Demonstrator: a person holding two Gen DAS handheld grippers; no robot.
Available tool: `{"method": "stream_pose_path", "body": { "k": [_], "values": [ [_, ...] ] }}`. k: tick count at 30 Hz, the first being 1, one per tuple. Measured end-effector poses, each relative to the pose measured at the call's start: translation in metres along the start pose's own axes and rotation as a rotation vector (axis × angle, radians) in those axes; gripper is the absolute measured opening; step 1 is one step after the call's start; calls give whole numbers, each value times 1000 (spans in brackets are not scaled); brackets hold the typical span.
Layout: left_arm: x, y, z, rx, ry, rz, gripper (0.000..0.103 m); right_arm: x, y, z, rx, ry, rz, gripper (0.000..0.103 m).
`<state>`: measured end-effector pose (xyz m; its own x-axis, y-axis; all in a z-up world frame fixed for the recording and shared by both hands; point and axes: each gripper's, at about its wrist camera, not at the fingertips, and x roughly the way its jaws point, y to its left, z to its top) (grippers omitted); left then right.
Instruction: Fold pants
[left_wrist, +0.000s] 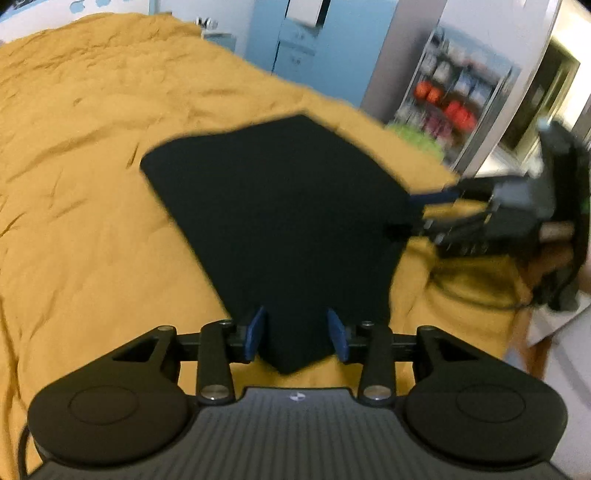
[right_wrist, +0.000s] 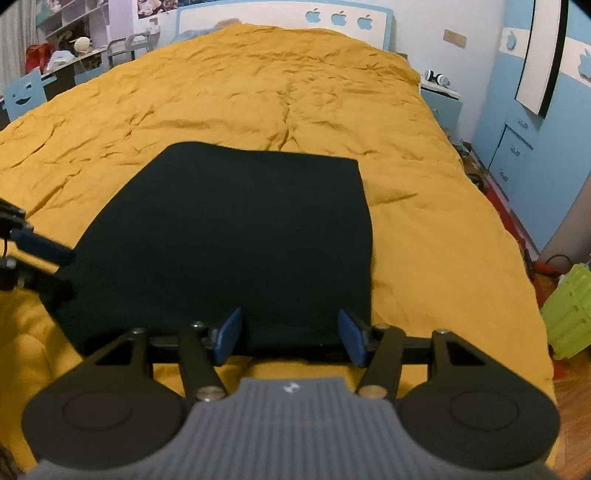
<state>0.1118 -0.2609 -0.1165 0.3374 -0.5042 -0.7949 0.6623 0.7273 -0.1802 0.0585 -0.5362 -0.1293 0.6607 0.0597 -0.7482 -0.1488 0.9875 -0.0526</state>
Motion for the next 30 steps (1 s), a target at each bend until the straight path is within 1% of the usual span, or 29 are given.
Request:
{"method": "stream_pose_path", "body": {
  "k": [3, 4, 5, 9, 11, 12, 13, 14, 15, 16, 17, 18, 19, 20, 22, 23, 24, 25, 26, 30],
  "values": [
    [1, 1, -12, -1, 46, 14, 46, 0, 1, -6, -8, -8, -10, 54],
    [2, 5, -16, -28, 69, -2, 46, -1, 1, -8, -8, -5, -16, 54],
    [0, 11, -19, -58, 75, -17, 46, -2, 1, -8, -2, -1, -20, 54],
    [-20, 24, -13, -83, 57, -48, 46, -18, -4, -5, 26, 19, -31, 53],
    [-37, 32, -4, -103, 16, -82, 46, -35, -10, 1, 48, -13, -28, 52],
    [-41, 36, 2, -115, -5, -92, 46, -41, -15, 6, 70, -35, -19, 50],
    [-46, 42, 10, -128, -35, -97, 46, -45, -19, 12, 89, -58, -10, 43],
    [-49, 47, 18, -134, -69, -88, 46, -47, -22, 18, 107, -78, -3, 36],
    [-49, 50, 25, -137, -95, -67, 46, -47, -26, 24, 126, -100, -2, 33],
    [-47, 55, 35, -145, -120, -33, 46, -44, -28, 32, 138, -121, -5, 28],
    [-43, 58, 44, -152, -142, -7, 43, -40, -30, 38, 139, -136, -7, 21],
    [-37, 61, 53, -159, -166, 17, 41, -33, -31, 45, 136, -148, -12, 18],
    [-30, 66, 61, -171, -186, 41, 39, -25, -32, 51, 136, -154, -19, 10],
    [-24, 68, 65, -173, -202, 59, 38, -18, -34, 56, 138, -156, -19, 6],
    [-8, 76, 75, -179, -234, 86, 36, 0, -37, 66, 144, -165, -17, 4],
    [-2, 79, 80, -185, -237, 88, 35, 9, -39, 71, 148, -163, -14, 1],
    [6, 84, 82, -199, -234, 90, 35, 19, -40, 75, 150, -158, -12, 1],
    [15, 87, 84, -208, -226, 92, 34, 28, -42, 77, 156, -153, -9, 1],
    [24, 91, 86, -217, -214, 101, 31, 36, -44, 77, 165, -148, -5, 1],
    [45, 101, 81, -211, -172, 146, 29, 65, -54, 66, 200, -98, 1, 0]
  ]
}}
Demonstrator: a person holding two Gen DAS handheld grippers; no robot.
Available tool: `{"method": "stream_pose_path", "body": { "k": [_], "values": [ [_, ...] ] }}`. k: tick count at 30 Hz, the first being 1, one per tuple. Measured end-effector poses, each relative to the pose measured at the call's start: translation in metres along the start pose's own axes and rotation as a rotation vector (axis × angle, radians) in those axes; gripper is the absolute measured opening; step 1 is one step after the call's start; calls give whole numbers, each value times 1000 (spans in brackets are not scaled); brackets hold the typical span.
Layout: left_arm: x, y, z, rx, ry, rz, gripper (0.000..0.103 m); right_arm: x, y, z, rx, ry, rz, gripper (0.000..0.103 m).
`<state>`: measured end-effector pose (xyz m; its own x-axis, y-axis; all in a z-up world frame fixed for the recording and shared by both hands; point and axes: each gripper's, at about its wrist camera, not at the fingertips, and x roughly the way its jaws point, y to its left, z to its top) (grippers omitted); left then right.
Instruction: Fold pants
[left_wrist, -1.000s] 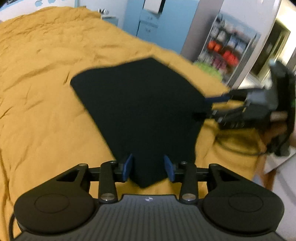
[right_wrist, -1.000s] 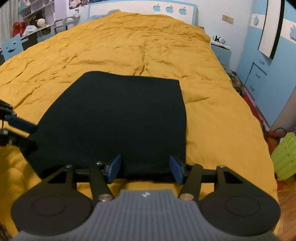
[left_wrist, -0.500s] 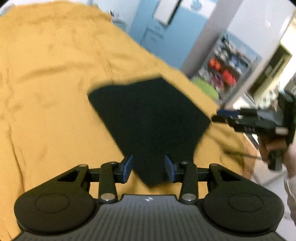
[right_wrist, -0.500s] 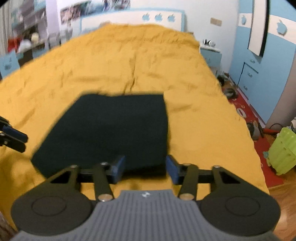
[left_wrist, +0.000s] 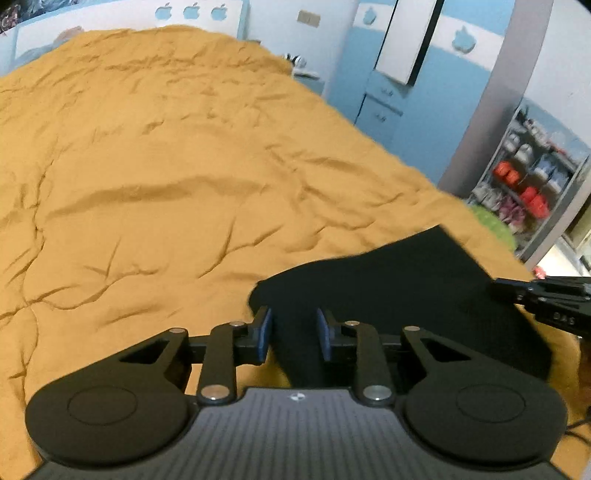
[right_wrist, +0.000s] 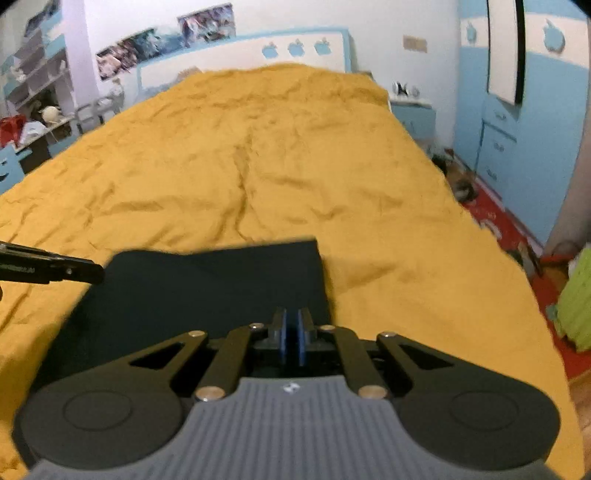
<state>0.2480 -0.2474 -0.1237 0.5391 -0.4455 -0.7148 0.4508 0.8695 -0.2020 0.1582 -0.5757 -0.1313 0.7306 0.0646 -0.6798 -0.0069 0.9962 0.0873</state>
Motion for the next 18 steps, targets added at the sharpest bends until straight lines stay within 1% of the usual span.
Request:
{"method": "stream_pose_path", "body": {
  "k": [5, 8, 10, 11, 12, 13, 14, 15, 16, 17, 18],
  "values": [
    [16, 10, -6, -15, 38, 26, 31, 12, -10, -13, 54, 12, 6, 0],
    [13, 10, -4, -6, 27, 53, 31, 11, -14, -11, 66, 13, 4, 0],
    [8, 14, 0, -28, 17, 87, 32, 7, -16, -8, 81, 12, -21, 0],
    [5, 18, 1, -45, 14, 108, 32, 2, -19, -8, 91, 8, -34, 7],
    [-1, 22, 2, -61, 18, 128, 32, -3, -24, -8, 111, 4, -35, 9],
    [-5, 26, 2, -74, 22, 131, 32, -9, -29, -8, 143, 4, -23, 12],
    [-13, 30, 0, -95, 18, 120, 32, -15, -35, -8, 182, 10, 2, 26],
    [-17, 33, 0, -116, 15, 107, 36, -19, -43, -8, 233, 24, 35, 34],
    [-24, 36, -2, -147, 20, 90, 37, -22, -50, -10, 288, 38, 69, 43],
    [-30, 37, -4, -177, 19, 67, 40, -24, -58, -11, 352, 58, 116, 47],
    [-34, 39, -5, -206, 14, 39, 49, -22, -66, -11, 422, 82, 170, 49]
  ]
}}
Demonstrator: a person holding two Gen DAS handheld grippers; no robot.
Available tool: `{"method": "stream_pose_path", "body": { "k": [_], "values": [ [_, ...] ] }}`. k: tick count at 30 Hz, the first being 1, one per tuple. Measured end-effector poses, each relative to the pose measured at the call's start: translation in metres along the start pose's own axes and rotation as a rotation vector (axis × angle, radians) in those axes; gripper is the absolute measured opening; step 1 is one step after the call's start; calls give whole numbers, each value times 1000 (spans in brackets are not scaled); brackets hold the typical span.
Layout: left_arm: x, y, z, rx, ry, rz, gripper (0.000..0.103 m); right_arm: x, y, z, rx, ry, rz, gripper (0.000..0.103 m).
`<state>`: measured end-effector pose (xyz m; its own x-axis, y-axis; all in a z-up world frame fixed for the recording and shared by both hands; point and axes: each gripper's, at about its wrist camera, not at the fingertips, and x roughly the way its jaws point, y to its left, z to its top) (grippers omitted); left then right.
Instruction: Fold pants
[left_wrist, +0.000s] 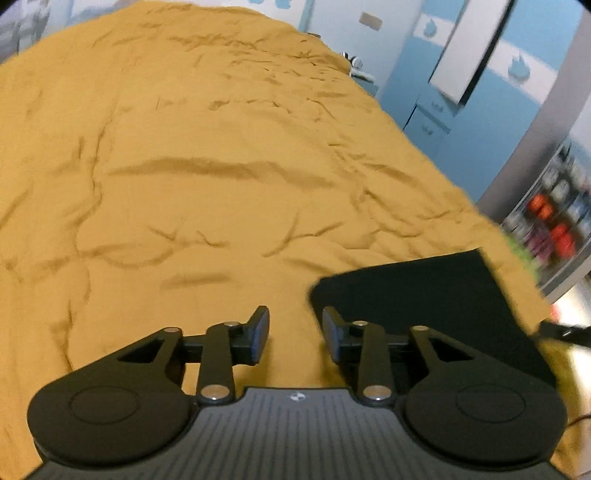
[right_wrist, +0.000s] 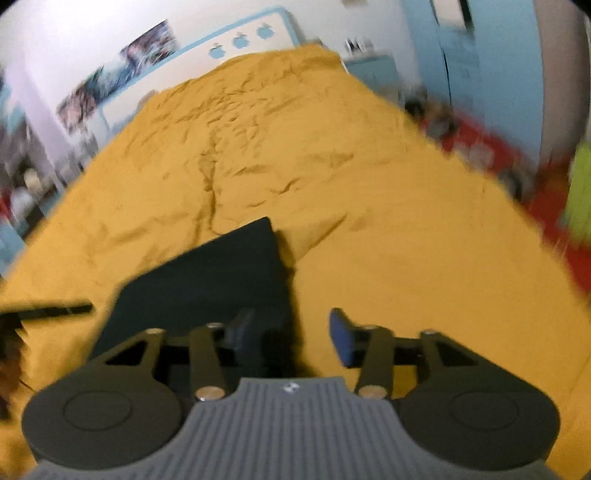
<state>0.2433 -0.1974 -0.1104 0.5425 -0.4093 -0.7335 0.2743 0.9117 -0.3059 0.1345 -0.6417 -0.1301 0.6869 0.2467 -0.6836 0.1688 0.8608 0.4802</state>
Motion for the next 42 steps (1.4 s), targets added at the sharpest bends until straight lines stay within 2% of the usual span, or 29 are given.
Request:
{"method": "stream_pose_path", "body": {
  "k": [1, 2, 4, 5, 8, 11, 18, 23, 25, 26, 28, 30, 33, 42],
  "values": [
    [-6, 2, -3, -37, -1, -40, 54, 0, -7, 1, 63, 21, 43, 54],
    [-10, 5, -5, -82, 3, -84, 62, 1, -12, 2, 115, 42, 80, 55],
    [-13, 13, -12, -194, 30, -181, 65, 6, -20, 2, 190, 84, 133, 56],
    [-12, 15, -14, -221, 48, -203, 65, 9, -22, 1, 206, 97, 138, 57],
    [-5, 16, -21, -244, 85, -208, 65, 19, -27, -2, 228, 120, 130, 57],
    [10, 18, -24, -282, 139, -231, 66, 27, -37, -4, 286, 123, 163, 57],
    [33, 15, -27, -283, 178, -239, 70, 52, -49, -5, 351, 154, 241, 56],
    [43, 13, -25, -290, 199, -262, 70, 70, -61, -6, 424, 173, 313, 32],
    [47, 11, -24, -291, 202, -272, 61, 76, -65, -7, 447, 176, 340, 28],
    [48, 9, -23, -286, 202, -276, 53, 77, -65, -7, 450, 177, 346, 25],
    [47, 8, -22, -273, 201, -280, 46, 77, -64, -6, 450, 176, 356, 23],
    [45, 6, -21, -262, 195, -277, 34, 75, -62, -5, 442, 175, 353, 22],
    [38, 5, -18, -251, 183, -270, 23, 70, -55, -1, 415, 171, 334, 19],
    [4, -9, -6, -164, 119, -263, 18, 36, -16, 17, 314, 122, 289, 14]
  ]
}}
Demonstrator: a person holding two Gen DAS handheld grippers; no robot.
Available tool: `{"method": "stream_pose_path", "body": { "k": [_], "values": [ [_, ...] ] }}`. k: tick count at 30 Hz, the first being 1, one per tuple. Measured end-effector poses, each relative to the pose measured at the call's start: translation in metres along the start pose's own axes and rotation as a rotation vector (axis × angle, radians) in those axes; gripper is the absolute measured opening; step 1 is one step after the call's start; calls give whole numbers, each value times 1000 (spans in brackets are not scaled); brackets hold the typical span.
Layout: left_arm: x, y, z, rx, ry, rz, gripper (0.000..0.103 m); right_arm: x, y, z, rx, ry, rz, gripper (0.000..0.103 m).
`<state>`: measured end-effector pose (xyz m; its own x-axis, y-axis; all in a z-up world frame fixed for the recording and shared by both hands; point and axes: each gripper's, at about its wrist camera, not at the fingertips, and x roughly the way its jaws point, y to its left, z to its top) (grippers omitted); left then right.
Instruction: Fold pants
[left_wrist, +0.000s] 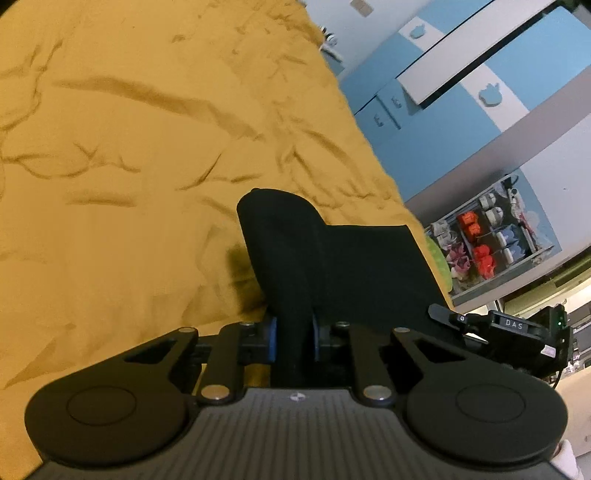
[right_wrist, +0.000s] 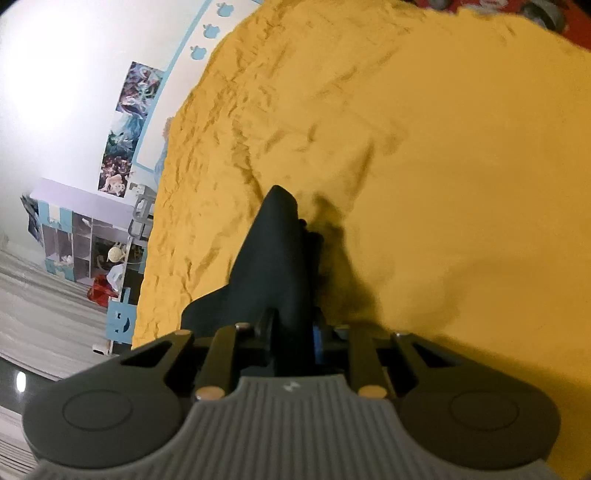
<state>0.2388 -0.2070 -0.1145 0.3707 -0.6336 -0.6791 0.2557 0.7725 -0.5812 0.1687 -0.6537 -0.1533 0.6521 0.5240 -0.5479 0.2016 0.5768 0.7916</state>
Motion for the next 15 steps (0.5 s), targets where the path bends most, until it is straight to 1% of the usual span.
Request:
{"method": "stream_pose_path", "body": {
  "k": [5, 9, 12, 15],
  "values": [
    [-34, -8, 5, 27, -35, 6, 18, -17, 40, -10, -62, 3, 9, 14],
    [-78, -12, 10, 77, -65, 29, 18, -22, 76, -27, -88, 15, 42, 14],
    [-121, -6, 13, 119, -85, 75, 18, -13, 99, -47, -76, 39, 94, 13],
    [-160, 8, 15, 140, -89, 134, 18, 9, 122, -76, -73, 81, 144, 13]
  ]
}}
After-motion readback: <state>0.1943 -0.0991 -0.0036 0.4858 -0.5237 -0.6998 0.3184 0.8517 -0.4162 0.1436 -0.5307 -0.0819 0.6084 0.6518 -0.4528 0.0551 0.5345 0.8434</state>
